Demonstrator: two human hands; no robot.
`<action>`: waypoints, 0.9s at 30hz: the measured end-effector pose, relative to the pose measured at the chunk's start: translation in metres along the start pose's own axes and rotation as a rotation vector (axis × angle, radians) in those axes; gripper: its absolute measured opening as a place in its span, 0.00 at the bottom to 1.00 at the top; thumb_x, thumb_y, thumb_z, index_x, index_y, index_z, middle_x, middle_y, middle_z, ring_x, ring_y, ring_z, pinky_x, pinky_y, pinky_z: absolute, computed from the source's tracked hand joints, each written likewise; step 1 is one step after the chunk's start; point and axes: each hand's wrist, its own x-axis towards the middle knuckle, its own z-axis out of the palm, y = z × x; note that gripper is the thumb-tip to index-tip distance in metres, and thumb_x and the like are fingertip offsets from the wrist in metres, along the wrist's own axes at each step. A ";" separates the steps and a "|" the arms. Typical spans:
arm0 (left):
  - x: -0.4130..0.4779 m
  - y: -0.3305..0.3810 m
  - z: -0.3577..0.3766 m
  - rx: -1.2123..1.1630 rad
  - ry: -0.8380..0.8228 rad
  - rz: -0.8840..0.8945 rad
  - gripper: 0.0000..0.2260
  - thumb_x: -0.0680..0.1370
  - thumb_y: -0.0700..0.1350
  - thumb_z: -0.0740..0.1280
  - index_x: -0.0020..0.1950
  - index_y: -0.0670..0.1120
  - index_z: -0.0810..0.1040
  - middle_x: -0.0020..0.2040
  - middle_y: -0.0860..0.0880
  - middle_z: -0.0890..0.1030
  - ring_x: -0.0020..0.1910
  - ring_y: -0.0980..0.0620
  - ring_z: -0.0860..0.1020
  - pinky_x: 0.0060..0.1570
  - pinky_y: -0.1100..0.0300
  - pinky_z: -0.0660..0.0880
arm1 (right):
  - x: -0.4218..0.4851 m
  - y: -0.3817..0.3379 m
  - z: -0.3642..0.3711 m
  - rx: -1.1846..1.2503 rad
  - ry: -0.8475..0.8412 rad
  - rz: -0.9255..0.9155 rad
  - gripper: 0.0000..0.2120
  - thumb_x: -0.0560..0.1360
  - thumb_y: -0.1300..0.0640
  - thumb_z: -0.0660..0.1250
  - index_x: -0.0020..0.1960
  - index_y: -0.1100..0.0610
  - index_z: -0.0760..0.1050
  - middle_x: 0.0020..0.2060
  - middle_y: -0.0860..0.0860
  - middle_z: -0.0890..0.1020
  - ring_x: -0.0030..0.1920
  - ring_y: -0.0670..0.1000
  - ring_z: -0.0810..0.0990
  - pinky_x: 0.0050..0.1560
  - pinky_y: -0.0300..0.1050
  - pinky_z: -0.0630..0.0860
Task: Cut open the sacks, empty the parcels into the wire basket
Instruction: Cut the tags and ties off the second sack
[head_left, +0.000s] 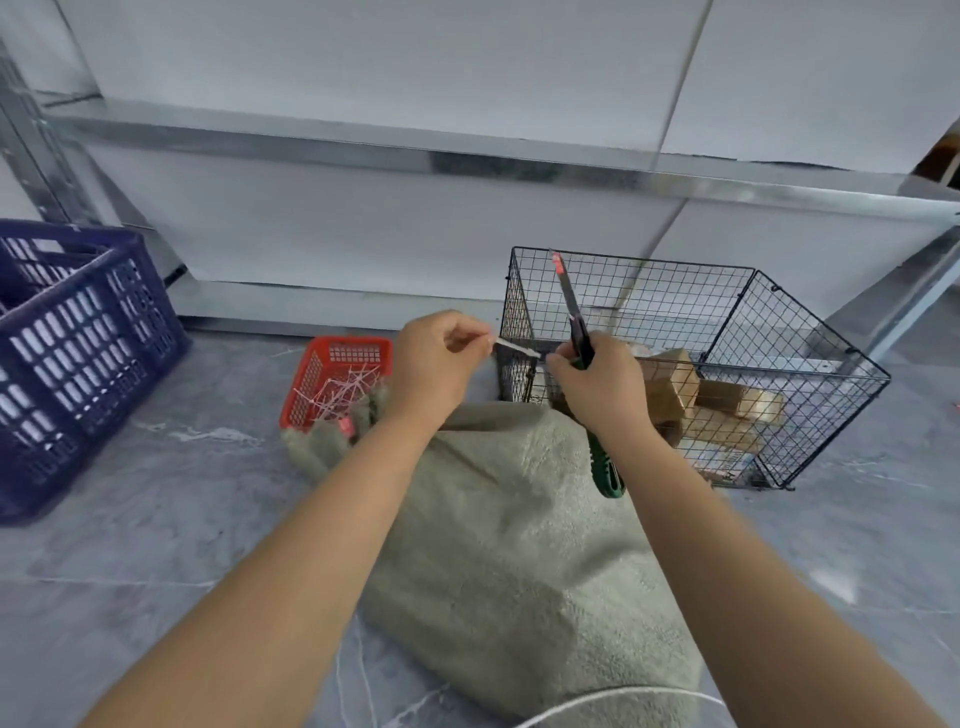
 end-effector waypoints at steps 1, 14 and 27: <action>0.002 -0.009 -0.004 0.001 0.040 -0.025 0.04 0.72 0.36 0.71 0.46 0.39 0.82 0.40 0.47 0.81 0.37 0.55 0.79 0.45 0.67 0.76 | 0.000 -0.003 0.007 -0.014 -0.018 -0.010 0.06 0.76 0.57 0.65 0.49 0.60 0.73 0.38 0.50 0.75 0.40 0.51 0.73 0.37 0.40 0.68; 0.037 -0.151 -0.068 -0.057 0.471 -0.458 0.05 0.72 0.36 0.71 0.47 0.38 0.82 0.45 0.43 0.83 0.43 0.50 0.79 0.49 0.57 0.77 | 0.022 -0.025 0.142 -0.119 -0.247 0.015 0.12 0.76 0.57 0.64 0.55 0.64 0.73 0.47 0.58 0.80 0.47 0.58 0.79 0.45 0.48 0.76; 0.102 -0.243 -0.073 0.281 -0.064 -0.441 0.29 0.71 0.44 0.73 0.68 0.40 0.68 0.68 0.42 0.72 0.67 0.45 0.71 0.66 0.54 0.66 | 0.075 -0.006 0.218 -0.169 -0.330 0.116 0.10 0.75 0.57 0.65 0.52 0.63 0.74 0.40 0.56 0.76 0.40 0.55 0.75 0.43 0.48 0.75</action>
